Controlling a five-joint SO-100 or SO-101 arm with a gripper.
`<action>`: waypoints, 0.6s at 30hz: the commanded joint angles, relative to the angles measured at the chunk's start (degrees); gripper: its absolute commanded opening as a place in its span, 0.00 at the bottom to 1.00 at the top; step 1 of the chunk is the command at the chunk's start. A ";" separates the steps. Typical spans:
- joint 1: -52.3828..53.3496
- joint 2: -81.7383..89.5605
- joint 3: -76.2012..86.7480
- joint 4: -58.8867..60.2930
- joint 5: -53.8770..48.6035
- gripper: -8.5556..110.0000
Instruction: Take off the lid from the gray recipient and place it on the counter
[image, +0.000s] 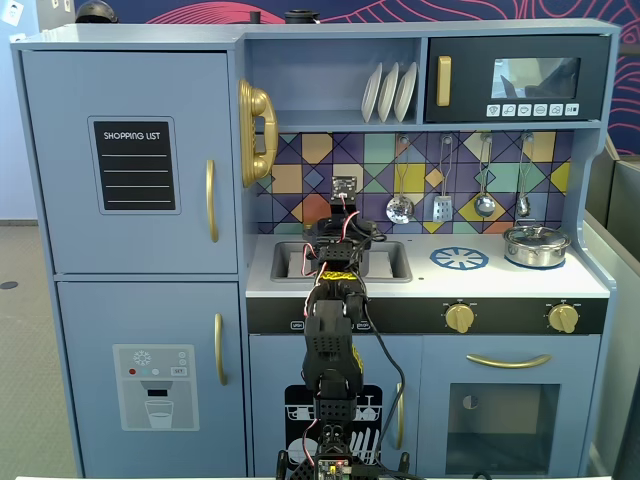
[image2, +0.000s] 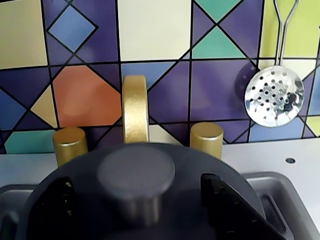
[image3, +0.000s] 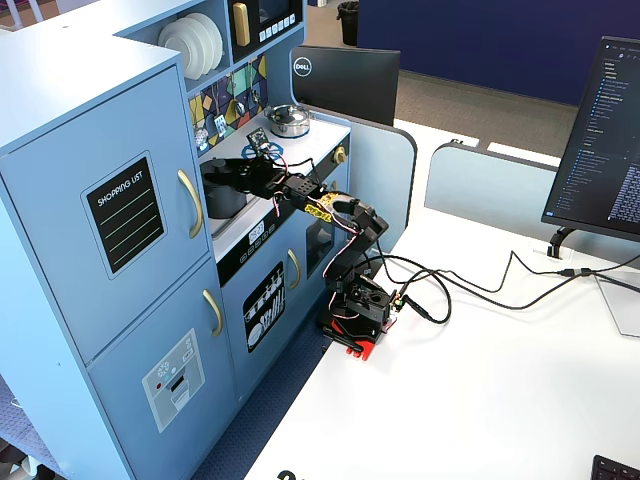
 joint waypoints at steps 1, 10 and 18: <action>-0.09 -1.23 -4.39 -2.20 -0.70 0.24; -1.67 -0.79 -3.52 -3.16 -0.79 0.07; -2.64 1.14 -4.57 -2.99 -1.23 0.07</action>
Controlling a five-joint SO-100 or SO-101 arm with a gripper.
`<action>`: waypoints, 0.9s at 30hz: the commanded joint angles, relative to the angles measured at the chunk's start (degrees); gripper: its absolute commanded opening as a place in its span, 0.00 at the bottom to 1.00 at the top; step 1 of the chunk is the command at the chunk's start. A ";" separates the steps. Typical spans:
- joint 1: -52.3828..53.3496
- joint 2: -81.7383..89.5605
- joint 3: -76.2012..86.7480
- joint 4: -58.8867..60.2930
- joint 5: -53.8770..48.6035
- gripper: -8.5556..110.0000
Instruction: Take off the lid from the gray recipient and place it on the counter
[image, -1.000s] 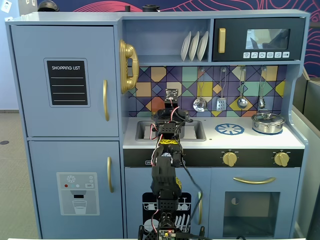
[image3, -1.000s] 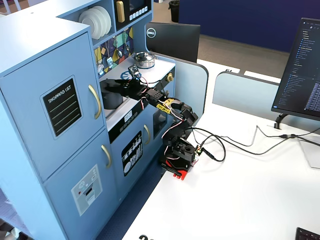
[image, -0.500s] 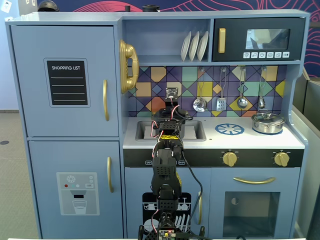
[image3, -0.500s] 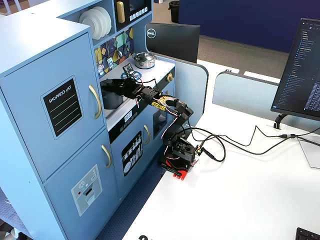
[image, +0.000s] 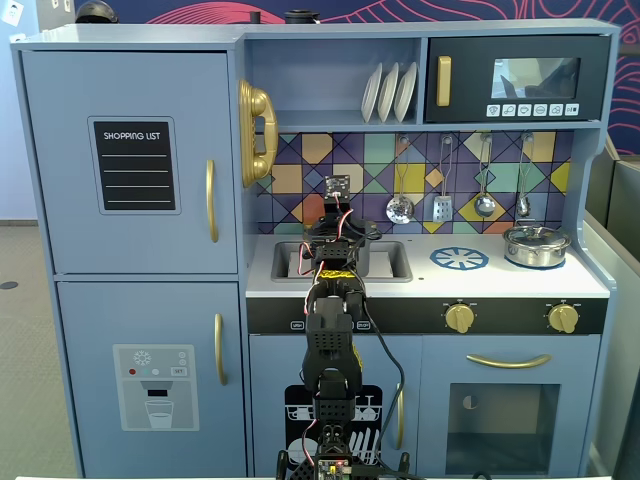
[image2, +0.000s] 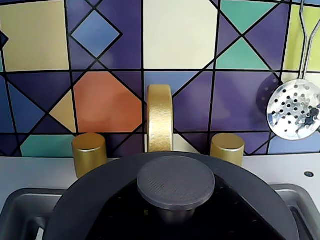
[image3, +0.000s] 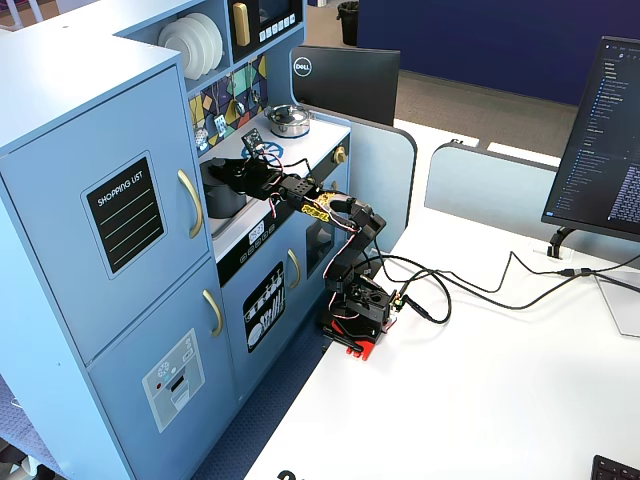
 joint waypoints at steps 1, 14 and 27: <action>-0.53 2.90 -4.13 -0.79 -0.44 0.07; 0.44 5.89 -10.99 4.57 -1.76 0.07; 20.30 7.73 -10.55 3.69 1.76 0.07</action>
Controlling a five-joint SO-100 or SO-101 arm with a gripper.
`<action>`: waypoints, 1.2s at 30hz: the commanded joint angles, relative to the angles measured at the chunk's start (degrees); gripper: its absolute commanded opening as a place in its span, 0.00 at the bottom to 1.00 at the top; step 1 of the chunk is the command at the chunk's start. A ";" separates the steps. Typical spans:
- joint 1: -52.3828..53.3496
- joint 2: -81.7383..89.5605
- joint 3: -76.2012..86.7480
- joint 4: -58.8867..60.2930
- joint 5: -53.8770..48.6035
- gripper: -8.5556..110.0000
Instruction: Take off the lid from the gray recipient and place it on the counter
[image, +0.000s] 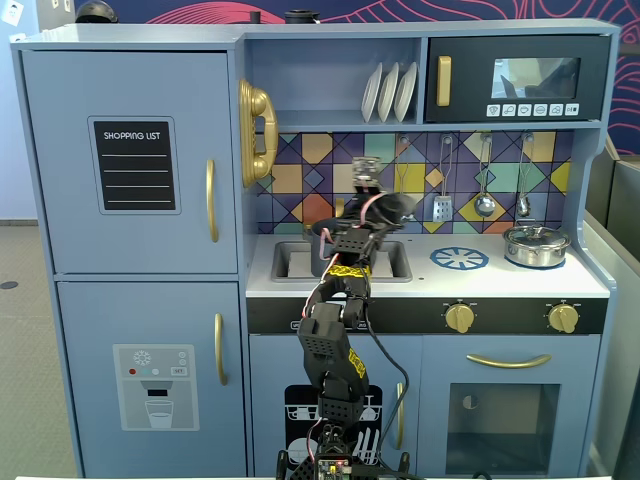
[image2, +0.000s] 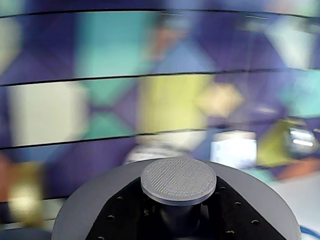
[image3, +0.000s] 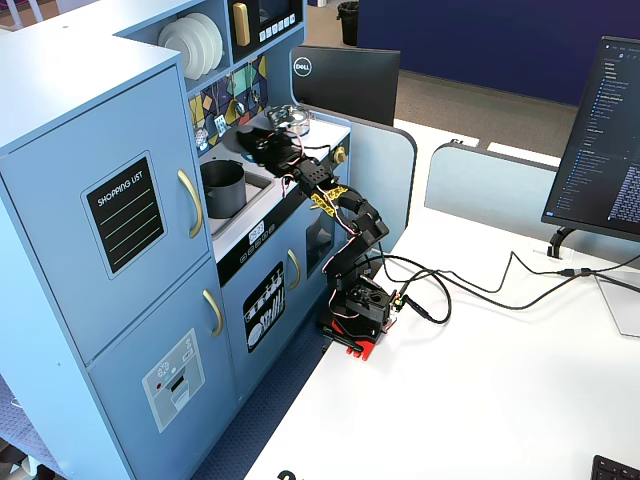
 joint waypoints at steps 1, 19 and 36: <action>5.98 3.69 -1.76 -1.41 1.32 0.07; 14.94 -7.65 11.95 -19.16 2.55 0.07; 14.33 -19.34 12.04 -25.66 1.14 0.07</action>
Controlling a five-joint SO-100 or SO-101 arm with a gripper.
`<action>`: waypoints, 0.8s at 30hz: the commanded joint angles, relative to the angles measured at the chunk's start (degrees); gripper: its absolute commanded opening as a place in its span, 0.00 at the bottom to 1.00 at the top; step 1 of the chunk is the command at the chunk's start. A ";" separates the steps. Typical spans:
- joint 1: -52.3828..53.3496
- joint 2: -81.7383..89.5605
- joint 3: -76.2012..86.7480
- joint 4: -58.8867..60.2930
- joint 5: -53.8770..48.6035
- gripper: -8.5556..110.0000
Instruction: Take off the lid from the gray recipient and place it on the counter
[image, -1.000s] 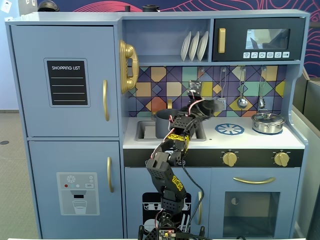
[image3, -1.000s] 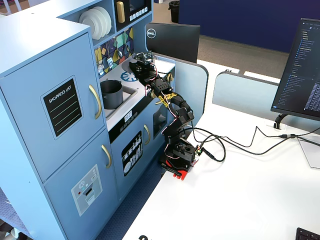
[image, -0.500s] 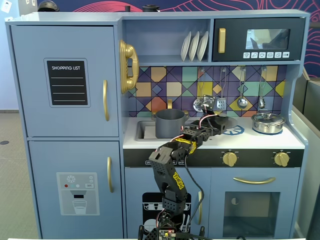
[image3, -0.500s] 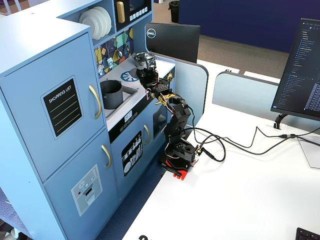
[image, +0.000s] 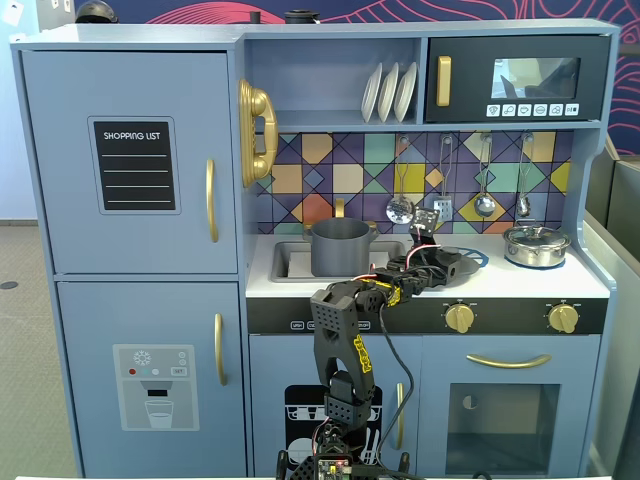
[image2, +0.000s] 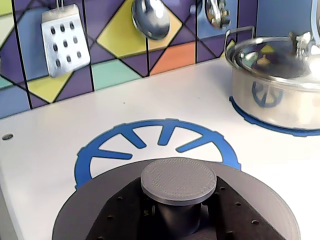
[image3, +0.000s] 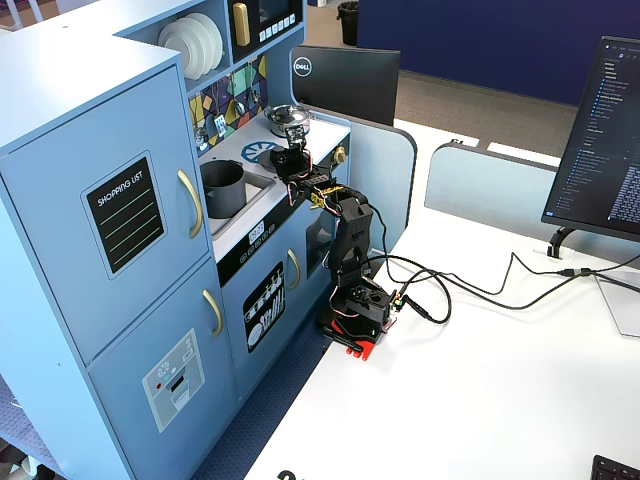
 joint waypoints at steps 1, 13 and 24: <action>-0.09 -0.53 -0.44 -2.99 -0.88 0.07; 0.00 -3.08 1.05 -5.01 -2.72 0.07; 0.44 -2.72 3.34 -7.03 -3.25 0.23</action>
